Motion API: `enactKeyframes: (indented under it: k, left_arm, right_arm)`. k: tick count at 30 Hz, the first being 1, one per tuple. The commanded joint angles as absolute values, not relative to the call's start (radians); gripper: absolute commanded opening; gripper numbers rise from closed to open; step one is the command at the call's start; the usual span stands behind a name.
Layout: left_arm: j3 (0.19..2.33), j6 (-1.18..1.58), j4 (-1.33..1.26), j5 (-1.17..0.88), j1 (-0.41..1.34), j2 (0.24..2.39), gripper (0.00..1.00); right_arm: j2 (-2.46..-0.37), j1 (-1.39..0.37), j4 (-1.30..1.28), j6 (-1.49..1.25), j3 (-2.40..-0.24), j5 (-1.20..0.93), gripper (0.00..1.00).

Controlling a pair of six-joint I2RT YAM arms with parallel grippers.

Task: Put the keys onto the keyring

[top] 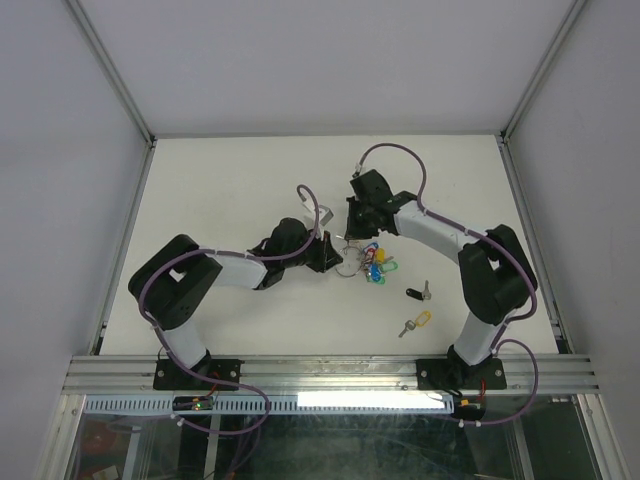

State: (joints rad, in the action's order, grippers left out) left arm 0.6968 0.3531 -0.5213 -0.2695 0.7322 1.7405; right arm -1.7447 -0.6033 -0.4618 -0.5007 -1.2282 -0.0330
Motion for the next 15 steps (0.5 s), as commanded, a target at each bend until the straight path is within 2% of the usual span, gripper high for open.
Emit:
enactKeyframes:
  k: [1,6,8,11,15]
  left_arm:
    - [0.743,0.341,-0.553,-0.289,0.735,1.725,0.0]
    - [0.762,0.269,-0.383,-0.235,0.734,1.627,0.0]
    - [0.799,0.21,-0.25,-0.206,0.734,1.57,0.0]
    - [0.897,0.108,-0.001,-0.143,0.751,1.508,0.0]
    - [1.072,0.017,0.287,-0.032,0.829,1.495,0.0]
  right_arm:
    - [-1.661,-0.594,-0.42,-0.517,-1.219,-0.032,0.0]
    - [-1.595,-0.589,-0.418,-0.517,-1.184,0.001,0.03]
    - [-1.547,-0.59,-0.414,-0.515,-1.158,0.026,0.11]
    - [-1.451,-0.588,-0.401,-0.507,-1.109,0.073,0.29]
    - [-1.278,-0.588,-0.365,-0.472,-1.032,0.097,0.41]
